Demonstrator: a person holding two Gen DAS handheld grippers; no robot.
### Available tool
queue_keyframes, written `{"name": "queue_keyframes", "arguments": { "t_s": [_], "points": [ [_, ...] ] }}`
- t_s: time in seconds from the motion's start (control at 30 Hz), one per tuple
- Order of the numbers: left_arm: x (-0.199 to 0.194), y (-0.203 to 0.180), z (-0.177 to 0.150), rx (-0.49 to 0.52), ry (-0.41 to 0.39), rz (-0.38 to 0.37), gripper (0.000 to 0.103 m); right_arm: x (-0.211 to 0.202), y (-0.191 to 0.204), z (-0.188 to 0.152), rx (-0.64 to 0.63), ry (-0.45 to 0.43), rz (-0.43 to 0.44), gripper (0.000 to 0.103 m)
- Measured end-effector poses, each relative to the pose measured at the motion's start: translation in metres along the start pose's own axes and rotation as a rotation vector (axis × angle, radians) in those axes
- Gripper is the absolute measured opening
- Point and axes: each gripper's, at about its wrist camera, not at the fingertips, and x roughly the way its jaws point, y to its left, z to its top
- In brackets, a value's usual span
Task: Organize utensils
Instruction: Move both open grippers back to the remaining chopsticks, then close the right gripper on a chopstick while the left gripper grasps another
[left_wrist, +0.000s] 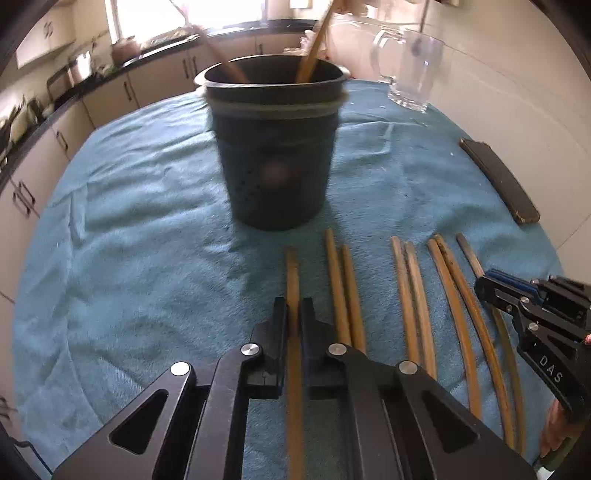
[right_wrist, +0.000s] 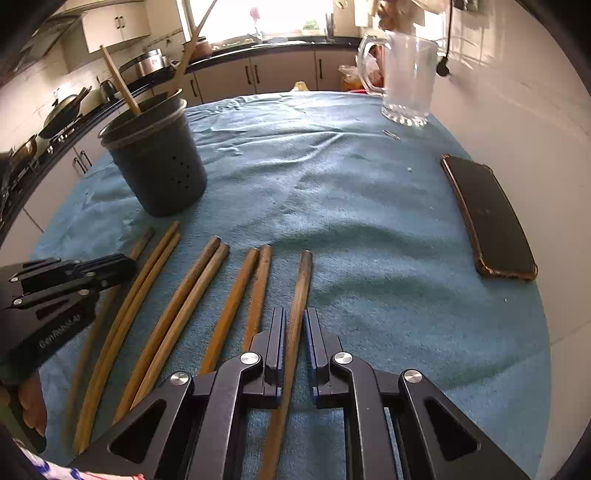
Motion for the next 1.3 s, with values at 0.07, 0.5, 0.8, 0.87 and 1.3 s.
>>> {"name": "queue_keyframes", "arguments": {
  "t_s": [0.07, 0.5, 0.8, 0.87, 1.3],
  "points": [
    [-0.004, 0.013, -0.005, -0.03, 0.011, -0.008, 0.007, -0.003, -0.006, -0.004, 0.016, 0.008, 0.011, 0.009],
    [-0.031, 0.041, -0.041, -0.064, 0.026, -0.033, 0.009, -0.046, -0.037, -0.06, 0.092, -0.015, 0.0, 0.01],
    [-0.029, 0.025, -0.042, 0.008, 0.001, 0.004, 0.025, -0.055, -0.035, -0.068, 0.117, -0.011, 0.002, 0.012],
    [-0.029, 0.023, -0.041, -0.002, 0.017, 0.007, 0.028, -0.051, -0.032, -0.062, 0.09, 0.015, -0.004, 0.013],
    [-0.006, 0.023, -0.002, -0.039, 0.128, -0.011, 0.03, -0.013, -0.028, -0.007, 0.031, 0.163, -0.068, 0.012]
  ]
}}
